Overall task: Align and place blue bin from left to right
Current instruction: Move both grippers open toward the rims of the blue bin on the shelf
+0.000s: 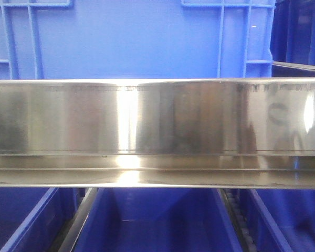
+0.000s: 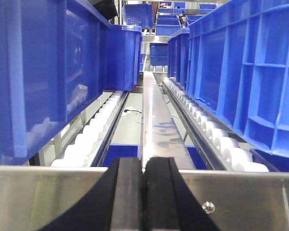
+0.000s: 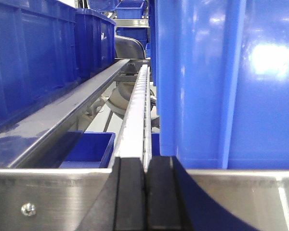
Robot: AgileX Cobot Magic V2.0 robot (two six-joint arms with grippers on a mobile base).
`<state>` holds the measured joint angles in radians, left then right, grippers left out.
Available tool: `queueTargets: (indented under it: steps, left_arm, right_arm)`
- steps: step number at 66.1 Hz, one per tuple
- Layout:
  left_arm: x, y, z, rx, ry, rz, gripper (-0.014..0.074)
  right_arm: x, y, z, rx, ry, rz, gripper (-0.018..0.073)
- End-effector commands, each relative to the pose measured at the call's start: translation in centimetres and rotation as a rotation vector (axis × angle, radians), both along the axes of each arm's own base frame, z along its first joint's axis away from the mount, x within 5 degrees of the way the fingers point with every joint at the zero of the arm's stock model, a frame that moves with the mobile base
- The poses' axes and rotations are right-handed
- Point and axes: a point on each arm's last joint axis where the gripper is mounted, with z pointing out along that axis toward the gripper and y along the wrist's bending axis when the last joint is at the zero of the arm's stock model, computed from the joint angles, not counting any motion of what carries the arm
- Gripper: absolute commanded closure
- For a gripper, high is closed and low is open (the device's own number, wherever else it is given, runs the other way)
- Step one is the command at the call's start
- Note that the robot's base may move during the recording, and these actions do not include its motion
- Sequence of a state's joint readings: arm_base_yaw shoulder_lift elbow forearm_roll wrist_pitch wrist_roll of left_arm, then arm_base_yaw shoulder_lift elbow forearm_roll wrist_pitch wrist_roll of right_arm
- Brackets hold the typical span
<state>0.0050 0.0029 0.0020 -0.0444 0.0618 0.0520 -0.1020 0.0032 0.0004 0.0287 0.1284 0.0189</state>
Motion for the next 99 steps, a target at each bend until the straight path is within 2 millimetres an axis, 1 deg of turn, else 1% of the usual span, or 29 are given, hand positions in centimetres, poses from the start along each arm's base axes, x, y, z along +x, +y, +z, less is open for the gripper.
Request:
queueTargets:
  steps: [1, 24, 55, 61, 64, 67, 72, 73, 74, 75, 78, 79, 80, 81, 83, 84, 85, 88, 90, 91, 92, 93, 95, 96, 99]
  left_arm:
    - [0.0, 0.0, 0.3, 0.005, -0.031, 0.003, 0.0708]
    - [0.0, 0.0, 0.3, 0.005, -0.031, 0.003, 0.0708]
    - [-0.1, 0.1, 1.2, -0.006, -0.131, 0.007, 0.0708]
    - [-0.2, 0.1, 1.7, -0.059, -0.180, 0.009, 0.0708]
    - [-0.2, 0.1, 1.8, -0.064, -0.188, 0.010, 0.0708]
    - [-0.4, 0.1, 2.7, -0.062, -0.203, 0.007, 0.0708]
    - [-0.9, 0.0, 4.8, -0.039, -0.204, 0.001, 0.0708]
    - [-1.2, 0.0, 5.5, -0.032, -0.214, 0.000, 0.0708]
    - [-1.3, 0.0, 5.9, -0.024, -0.197, -0.002, 0.0708]
    - [-1.3, 0.0, 5.8, -0.021, -0.185, -0.002, 0.0708]
    - [-2.1, 0.0, 7.8, -0.007, -0.202, -0.003, 0.0706]
    - [-2.3, -0.1, 8.2, -0.004, -0.190, -0.004, 0.0705]
    - [-2.5, -0.1, 8.7, 0.000, -0.190, -0.004, 0.0702]
    - [-2.7, -0.1, 8.9, 0.002, -0.189, -0.004, 0.0697]
    - [-3.3, -0.1, 10.1, 0.010, -0.180, -0.004, 0.0674]
    - [-3.3, -0.1, 10.2, 0.010, -0.160, -0.005, 0.0668]
    - [-3.4, -0.1, 10.6, 0.010, -0.148, -0.006, 0.0655]
    - [-3.9, -0.1, 12.1, 0.011, -0.131, -0.009, 0.0598]
    - [-4.1, -0.1, 13.1, 0.011, -0.125, -0.010, 0.0558]
    - [-4.0, -0.1, 13.2, 0.011, -0.103, -0.011, 0.0536]
    - [-4.2, -0.1, 14.0, 0.012, -0.110, -0.011, 0.0500]
    - [-4.0, -0.1, 13.9, 0.012, -0.088, -0.011, 0.0487]
    - [-4.0, -0.1, 14.9, 0.012, -0.088, -0.012, 0.0422]
    - [-4.1, -0.1, 15.3, 0.012, -0.094, -0.012, 0.0395]
    - [-3.8, -0.1, 16.3, 0.012, -0.086, -0.012, 0.0316]
  right_arm:
    - [0.0, 0.0, 0.3, -0.001, -0.029, 0.001, 0.0629]
    - [0.0, 0.0, 0.3, -0.001, -0.029, 0.001, 0.0629]
    - [0.0, 0.0, 0.6, -0.005, -0.068, -0.001, 0.0629]
    - [0.0, 0.0, 1.1, -0.010, -0.120, -0.002, 0.0629]
    - [-0.1, 0.0, 1.7, -0.007, -0.183, -0.004, 0.0629]
    - [-0.1, 0.0, 1.9, -0.008, -0.211, -0.005, 0.0629]
    - [-0.5, 0.0, 3.8, -0.011, -0.243, -0.004, 0.0629]
    - [-0.7, 0.0, 4.3, -0.011, -0.241, -0.003, 0.0629]
    - [-0.8, 0.1, 4.6, -0.009, -0.223, -0.001, 0.0629]
    - [-1.0, 0.1, 5.5, -0.010, -0.227, 0.000, 0.0629]
    - [-1.5, 0.2, 6.8, -0.009, -0.213, 0.003, 0.0627]
    - [-1.7, 0.2, 7.2, -0.008, -0.197, 0.005, 0.0626]
    - [-2.1, 0.3, 8.1, -0.009, -0.209, 0.006, 0.0624]
    - [-2.3, 0.3, 8.6, -0.009, -0.209, 0.008, 0.0622]
    - [-2.7, 0.3, 9.6, -0.009, -0.206, 0.012, 0.0611]
    - [-2.7, 0.4, 9.8, -0.008, -0.193, 0.013, 0.0606]
    - [-2.9, 0.4, 10.6, -0.009, -0.201, 0.015, 0.0592]
    - [-3.2, 0.4, 12.3, -0.009, -0.204, 0.017, 0.0517]
    - [-3.3, 0.4, 13.1, -0.010, -0.209, 0.018, 0.0442]
    - [-3.2, 0.4, 13.5, -0.010, -0.208, 0.018, 0.0409]
    - [-3.2, 0.4, 13.9, -0.010, -0.211, 0.018, 0.0375]
    - [-3.1, 0.4, 14.3, -0.011, -0.215, 0.018, 0.0340]
    - [-3.2, 0.4, 15.3, -0.012, -0.226, 0.018, 0.0272]
    - [-3.1, 0.4, 15.6, -0.012, -0.227, 0.018, 0.0224]
    - [-2.7, 0.4, 16.5, -0.009, -0.224, 0.019, 0.0137]
